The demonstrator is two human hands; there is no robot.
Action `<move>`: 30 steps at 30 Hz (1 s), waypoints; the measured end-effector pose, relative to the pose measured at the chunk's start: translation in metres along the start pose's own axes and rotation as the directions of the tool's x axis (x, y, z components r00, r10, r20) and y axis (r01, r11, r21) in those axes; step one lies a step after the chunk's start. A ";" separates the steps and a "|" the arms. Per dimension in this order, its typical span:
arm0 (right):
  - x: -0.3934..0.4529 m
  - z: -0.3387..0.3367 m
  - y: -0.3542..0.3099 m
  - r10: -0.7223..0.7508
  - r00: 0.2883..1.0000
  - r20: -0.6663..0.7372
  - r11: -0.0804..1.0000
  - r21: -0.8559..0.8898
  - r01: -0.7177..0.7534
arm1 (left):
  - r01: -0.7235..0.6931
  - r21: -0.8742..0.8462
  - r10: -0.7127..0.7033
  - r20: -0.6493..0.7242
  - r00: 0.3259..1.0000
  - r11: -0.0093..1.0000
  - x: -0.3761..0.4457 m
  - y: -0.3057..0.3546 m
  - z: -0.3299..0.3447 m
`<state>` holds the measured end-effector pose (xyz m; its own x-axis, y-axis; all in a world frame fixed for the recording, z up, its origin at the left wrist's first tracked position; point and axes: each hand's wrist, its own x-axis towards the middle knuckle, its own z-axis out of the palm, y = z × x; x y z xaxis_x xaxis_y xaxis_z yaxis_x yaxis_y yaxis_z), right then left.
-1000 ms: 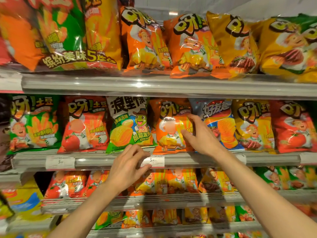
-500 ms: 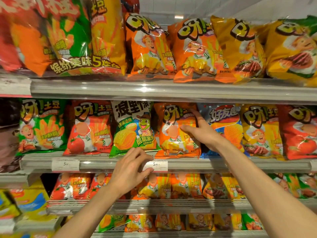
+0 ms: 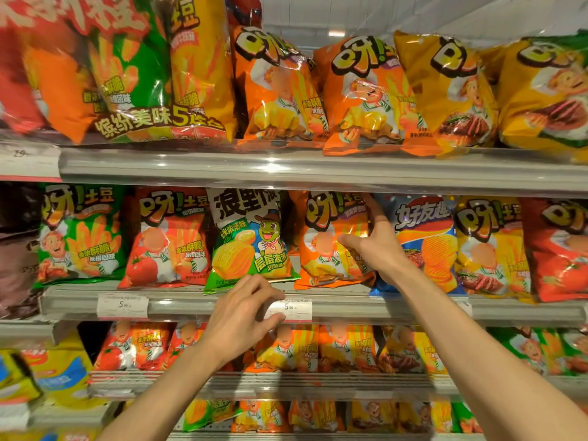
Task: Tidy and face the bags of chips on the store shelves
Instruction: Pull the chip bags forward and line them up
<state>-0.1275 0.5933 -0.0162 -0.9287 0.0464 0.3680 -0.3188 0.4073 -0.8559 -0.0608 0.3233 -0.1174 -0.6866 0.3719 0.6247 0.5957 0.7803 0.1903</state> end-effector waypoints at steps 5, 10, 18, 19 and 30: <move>-0.004 0.011 0.003 0.021 1.000 0.007 1.000 0.022 -0.021 | 0.008 -0.005 -0.008 0.007 1.000 1.000 0.001 -0.001 0.000; -0.004 0.017 0.001 0.035 0.999 0.015 0.999 -0.005 -0.035 | 0.013 -0.002 -0.013 0.001 1.000 1.000 0.000 0.001 0.000; -0.021 0.020 -0.004 -0.003 0.998 -0.059 0.991 -0.133 -0.005 | 0.020 -0.016 -0.020 -0.019 1.000 1.000 -0.003 0.003 0.003; -0.027 0.020 -0.004 -0.013 0.998 -0.066 0.990 -0.142 0.003 | 0.025 -0.021 -0.026 -0.024 0.999 0.999 -0.004 0.003 0.004; -0.151 0.040 0.050 -0.159 0.984 0.087 0.779 -0.600 0.179 | 0.070 -0.161 -0.097 -0.168 0.981 0.985 -0.034 0.019 0.025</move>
<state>-0.0102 0.5703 -0.1287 -0.8793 -0.0981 0.4660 -0.3005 0.8735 -0.3831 -0.0363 0.3374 -0.1541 -0.6617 0.2046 0.7213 0.6053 0.7136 0.3528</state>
